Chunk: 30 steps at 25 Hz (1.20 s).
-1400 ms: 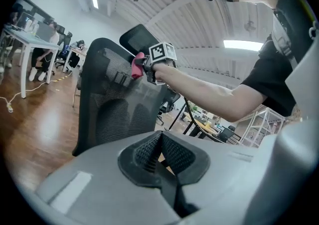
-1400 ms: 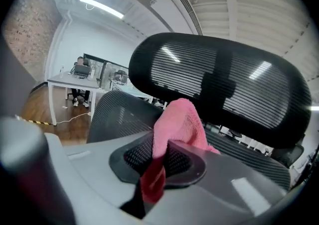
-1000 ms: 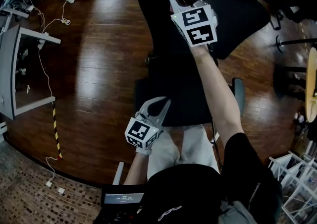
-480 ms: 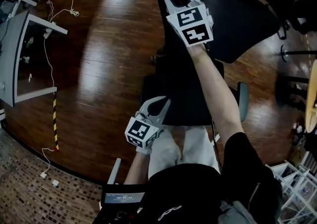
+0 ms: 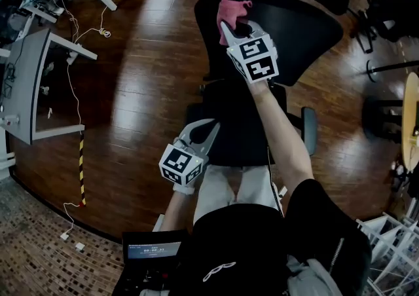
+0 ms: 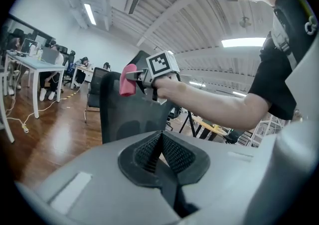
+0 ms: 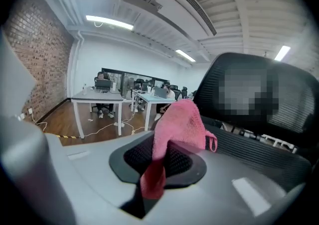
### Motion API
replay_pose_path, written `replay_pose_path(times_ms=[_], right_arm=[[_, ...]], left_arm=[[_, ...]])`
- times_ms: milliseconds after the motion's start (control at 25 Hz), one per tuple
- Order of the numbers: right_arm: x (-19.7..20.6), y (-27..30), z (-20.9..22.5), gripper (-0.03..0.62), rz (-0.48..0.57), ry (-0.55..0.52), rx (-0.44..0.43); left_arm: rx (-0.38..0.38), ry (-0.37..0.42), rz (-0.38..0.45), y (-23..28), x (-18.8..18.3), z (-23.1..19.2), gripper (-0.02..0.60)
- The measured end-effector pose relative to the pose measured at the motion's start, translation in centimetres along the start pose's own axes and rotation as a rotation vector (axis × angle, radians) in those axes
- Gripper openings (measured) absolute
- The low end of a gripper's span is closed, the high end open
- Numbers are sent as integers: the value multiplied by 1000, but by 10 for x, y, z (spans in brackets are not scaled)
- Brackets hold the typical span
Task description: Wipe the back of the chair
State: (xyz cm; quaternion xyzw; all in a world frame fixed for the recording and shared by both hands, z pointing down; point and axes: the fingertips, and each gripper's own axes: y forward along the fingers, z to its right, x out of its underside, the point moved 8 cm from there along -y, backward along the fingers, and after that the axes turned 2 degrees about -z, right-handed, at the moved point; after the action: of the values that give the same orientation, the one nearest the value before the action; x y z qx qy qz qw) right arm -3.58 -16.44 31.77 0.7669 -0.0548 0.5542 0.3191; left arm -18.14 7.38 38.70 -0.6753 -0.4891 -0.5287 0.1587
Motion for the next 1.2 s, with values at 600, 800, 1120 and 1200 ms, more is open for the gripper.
replay_pose_path(times_ms=[600, 800, 1120, 1200], right_arm=[[45, -193, 22, 41, 16, 227, 11], [78, -257, 41, 41, 71, 216, -1], [116, -295, 51, 41, 38, 219, -30], [124, -297, 50, 41, 31, 226, -38]], left_arm=[[65, 157, 69, 55, -115, 69, -9], [77, 171, 43, 93, -119, 107, -9], [74, 163, 10, 117, -112, 131, -9], [72, 162, 4, 118, -108, 132, -9]])
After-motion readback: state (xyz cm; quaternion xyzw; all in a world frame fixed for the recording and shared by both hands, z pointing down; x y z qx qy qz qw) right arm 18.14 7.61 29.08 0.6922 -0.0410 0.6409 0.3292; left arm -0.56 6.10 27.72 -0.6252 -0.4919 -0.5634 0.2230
